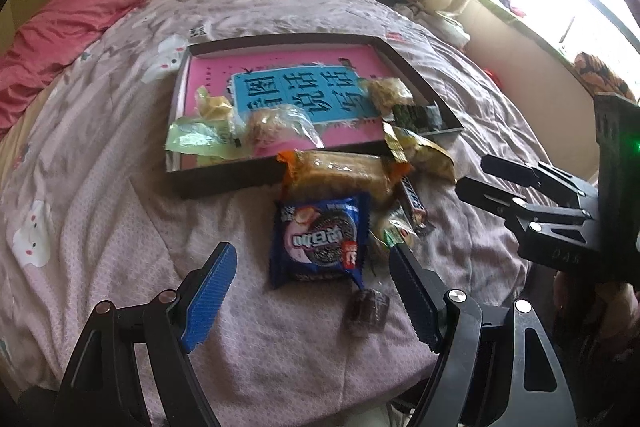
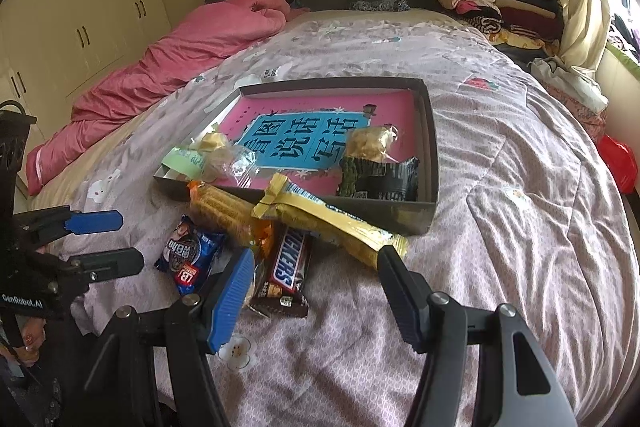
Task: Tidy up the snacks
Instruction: 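Move the left tool to the brown chocolate cake while the right moves to the yellow bar bag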
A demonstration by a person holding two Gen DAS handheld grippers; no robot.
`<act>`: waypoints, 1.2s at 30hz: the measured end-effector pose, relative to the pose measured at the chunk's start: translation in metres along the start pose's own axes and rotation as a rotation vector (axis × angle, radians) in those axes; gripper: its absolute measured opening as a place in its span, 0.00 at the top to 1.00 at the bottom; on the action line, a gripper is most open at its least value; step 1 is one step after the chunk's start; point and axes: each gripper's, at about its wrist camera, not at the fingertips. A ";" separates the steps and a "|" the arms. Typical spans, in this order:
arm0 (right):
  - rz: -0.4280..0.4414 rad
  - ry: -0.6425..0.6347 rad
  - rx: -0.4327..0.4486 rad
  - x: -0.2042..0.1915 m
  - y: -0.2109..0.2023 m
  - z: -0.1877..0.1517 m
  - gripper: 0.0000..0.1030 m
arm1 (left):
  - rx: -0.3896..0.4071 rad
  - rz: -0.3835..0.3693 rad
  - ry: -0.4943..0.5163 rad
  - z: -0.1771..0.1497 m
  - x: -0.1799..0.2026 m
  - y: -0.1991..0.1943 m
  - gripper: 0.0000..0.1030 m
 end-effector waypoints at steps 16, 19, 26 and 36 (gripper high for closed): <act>-0.025 -0.002 -0.016 0.003 0.001 -0.004 0.38 | -0.110 -0.030 0.072 -0.015 0.024 0.027 0.22; -0.040 -0.006 -0.020 0.003 0.003 -0.005 0.38 | -0.125 -0.036 0.089 -0.018 0.028 0.031 0.22; -0.066 -0.018 -0.023 0.005 0.009 -0.004 0.38 | -0.156 -0.059 0.113 -0.021 0.034 0.036 0.24; -0.120 -0.085 -0.029 0.000 0.027 0.001 0.38 | -0.184 -0.085 0.117 -0.022 0.036 0.044 0.25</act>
Point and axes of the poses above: each gripper's, at about its wrist camera, not at the fingertips, and y roughly the way its jaws point, x to its right, z to its top, and after that the axes turned 7 degrees about -x, right-handed
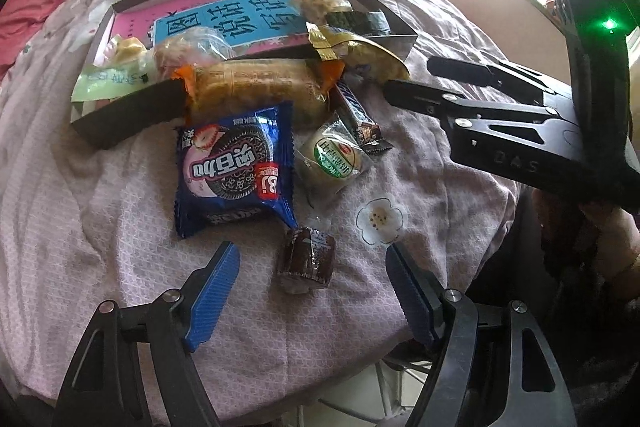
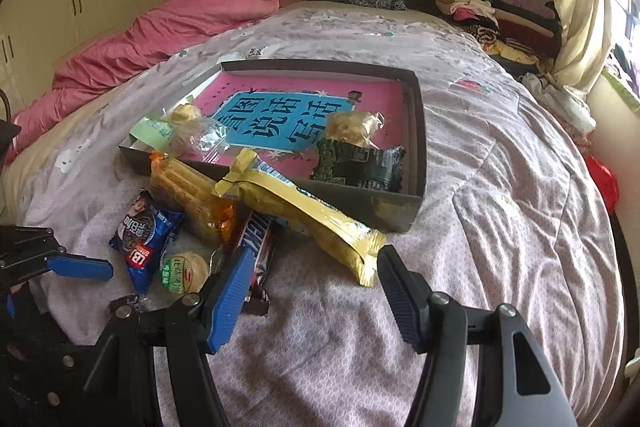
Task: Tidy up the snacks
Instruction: 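Move the left tool to the brown chocolate cake while the right moves to the yellow bar bag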
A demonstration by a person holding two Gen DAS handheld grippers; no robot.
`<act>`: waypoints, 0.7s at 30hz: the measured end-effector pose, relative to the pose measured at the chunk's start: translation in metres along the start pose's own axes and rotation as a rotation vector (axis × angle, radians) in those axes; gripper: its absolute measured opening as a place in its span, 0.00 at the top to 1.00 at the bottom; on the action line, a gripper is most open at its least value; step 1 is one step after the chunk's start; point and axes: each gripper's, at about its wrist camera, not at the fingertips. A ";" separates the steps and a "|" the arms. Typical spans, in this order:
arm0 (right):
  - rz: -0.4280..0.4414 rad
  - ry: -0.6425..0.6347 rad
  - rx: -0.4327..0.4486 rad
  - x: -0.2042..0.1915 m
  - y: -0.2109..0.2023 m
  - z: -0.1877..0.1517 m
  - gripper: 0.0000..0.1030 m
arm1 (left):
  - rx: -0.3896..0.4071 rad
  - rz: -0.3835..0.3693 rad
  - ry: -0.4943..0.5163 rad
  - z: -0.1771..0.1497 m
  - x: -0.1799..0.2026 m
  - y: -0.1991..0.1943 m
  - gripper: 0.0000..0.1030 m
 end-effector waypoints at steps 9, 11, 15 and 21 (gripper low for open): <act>-0.067 -0.069 -0.002 -0.008 0.022 0.010 0.38 | -0.013 -0.013 -0.008 0.001 -0.003 0.006 0.26; -0.096 -0.088 -0.002 -0.010 0.027 0.012 0.39 | -0.015 -0.017 -0.013 0.000 -0.004 0.006 0.26; -0.138 -0.120 -0.004 -0.017 0.037 0.013 0.40 | -0.015 -0.021 -0.015 0.001 -0.005 0.008 0.26; -0.187 -0.138 -0.007 -0.022 0.046 0.015 0.48 | -0.015 -0.021 -0.017 0.001 -0.005 0.009 0.27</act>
Point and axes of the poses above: each gripper's, at about its wrist camera, not at the fingertips, and y roughly the way its jaws point, x to its right, z to its top, and after that the axes turned 7 degrees about -x, right-handed
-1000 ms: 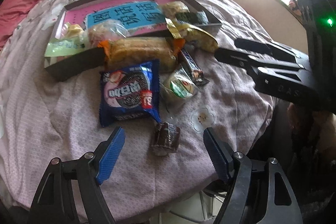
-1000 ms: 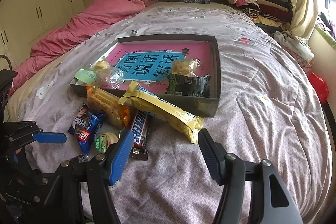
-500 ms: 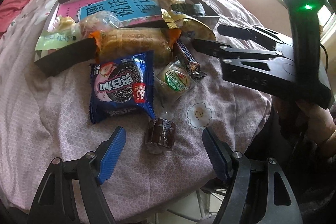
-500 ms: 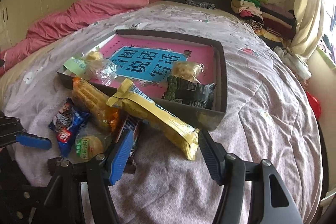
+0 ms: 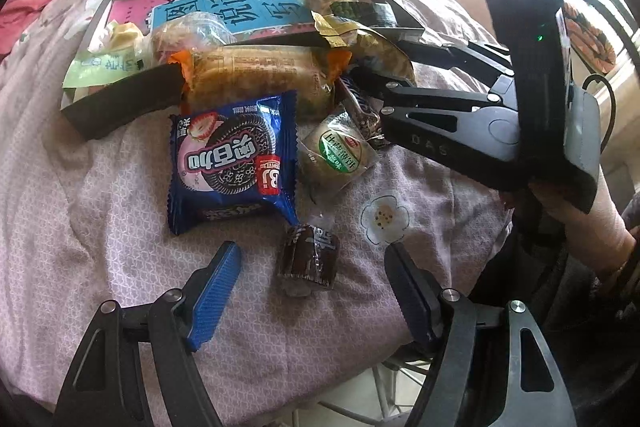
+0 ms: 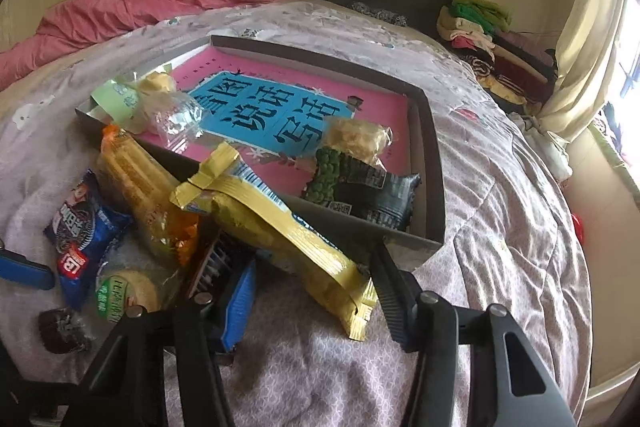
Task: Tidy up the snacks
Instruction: 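Move the left tool to the brown chocolate cake while the right moves to the yellow bar bag, then grasp the brown chocolate cake with the left tool while the right grasps the yellow bar bag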
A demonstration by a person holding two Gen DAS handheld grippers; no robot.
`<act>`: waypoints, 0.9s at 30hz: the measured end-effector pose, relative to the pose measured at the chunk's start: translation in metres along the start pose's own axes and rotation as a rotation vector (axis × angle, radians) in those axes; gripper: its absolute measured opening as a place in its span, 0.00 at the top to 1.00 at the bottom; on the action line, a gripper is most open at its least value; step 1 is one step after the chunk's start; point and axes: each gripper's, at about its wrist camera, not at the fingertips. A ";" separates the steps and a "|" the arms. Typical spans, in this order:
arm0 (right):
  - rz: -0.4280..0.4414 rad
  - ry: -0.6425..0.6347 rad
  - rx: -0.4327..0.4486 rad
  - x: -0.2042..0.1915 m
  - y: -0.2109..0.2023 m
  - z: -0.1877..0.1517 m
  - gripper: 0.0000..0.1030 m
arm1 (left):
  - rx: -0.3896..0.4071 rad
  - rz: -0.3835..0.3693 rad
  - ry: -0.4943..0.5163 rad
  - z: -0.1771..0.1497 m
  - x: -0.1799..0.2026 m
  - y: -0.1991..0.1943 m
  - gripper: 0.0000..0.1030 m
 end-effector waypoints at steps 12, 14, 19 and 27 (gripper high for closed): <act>0.129 0.102 -0.013 0.020 0.001 -0.001 0.66 | -0.001 -0.006 -0.013 0.005 -0.006 0.008 0.43; 0.152 0.123 -0.012 0.023 -0.001 -0.002 0.67 | -0.001 -0.004 -0.014 0.002 -0.008 0.007 0.47; 0.211 0.194 -0.007 0.033 -0.007 -0.005 0.67 | -0.006 0.008 -0.011 0.001 -0.006 0.007 0.55; 0.275 0.266 0.004 0.045 -0.016 -0.008 0.68 | -0.018 0.008 0.015 0.000 0.001 0.007 0.71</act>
Point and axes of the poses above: each gripper's, at about its wrist camera, not at the fingertips, and y roughly the way its jaws point, x to its right, z to its top, and after that the axes turned 7 degrees about -x, right-handed
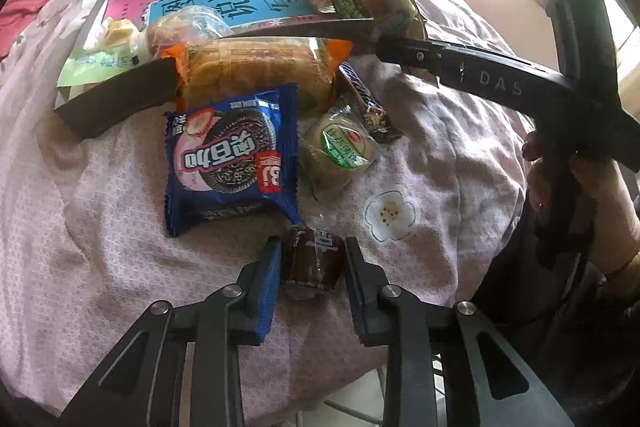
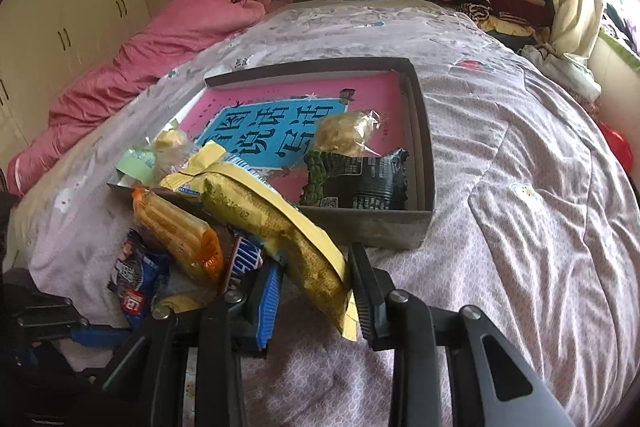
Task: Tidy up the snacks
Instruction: 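Grasp the brown chocolate cake with the left tool while the right grasps the yellow bar bag, then carry the chocolate cake into the tray with the left tool while the right carries the yellow bag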
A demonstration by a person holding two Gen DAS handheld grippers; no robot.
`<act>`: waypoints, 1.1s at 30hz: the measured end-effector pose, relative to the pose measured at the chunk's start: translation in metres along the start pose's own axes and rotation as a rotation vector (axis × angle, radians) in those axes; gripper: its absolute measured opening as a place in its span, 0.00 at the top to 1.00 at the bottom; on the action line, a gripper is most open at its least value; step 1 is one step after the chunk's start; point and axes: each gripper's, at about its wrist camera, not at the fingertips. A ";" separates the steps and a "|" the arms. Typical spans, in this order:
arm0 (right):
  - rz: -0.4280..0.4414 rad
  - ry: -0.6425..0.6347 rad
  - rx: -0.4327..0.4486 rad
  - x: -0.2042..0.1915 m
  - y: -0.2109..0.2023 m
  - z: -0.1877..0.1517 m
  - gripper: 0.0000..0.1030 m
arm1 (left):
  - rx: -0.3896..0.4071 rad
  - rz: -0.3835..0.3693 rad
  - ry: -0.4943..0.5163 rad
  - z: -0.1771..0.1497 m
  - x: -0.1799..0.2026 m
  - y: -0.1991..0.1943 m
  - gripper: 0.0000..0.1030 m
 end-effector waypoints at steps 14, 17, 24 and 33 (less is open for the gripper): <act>0.076 0.055 0.052 0.008 -0.020 0.001 0.68 | 0.071 -0.015 -0.015 -0.001 0.000 -0.031 0.72; 0.089 0.055 0.069 0.007 -0.026 0.001 0.68 | 0.107 -0.017 -0.027 0.001 -0.003 -0.043 0.72; 0.106 0.059 0.090 0.004 -0.033 0.003 0.68 | 0.171 -0.019 -0.079 0.005 -0.015 -0.058 0.72; 0.112 0.066 0.107 0.004 -0.039 0.003 0.68 | 0.226 -0.010 -0.147 0.009 -0.035 -0.074 0.72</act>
Point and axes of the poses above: each gripper's, at about its wrist camera, not at the fingertips, and y roughly the way its jaws point, x to its right, z to its top, and after that the axes turned 7 degrees about -x, right-handed
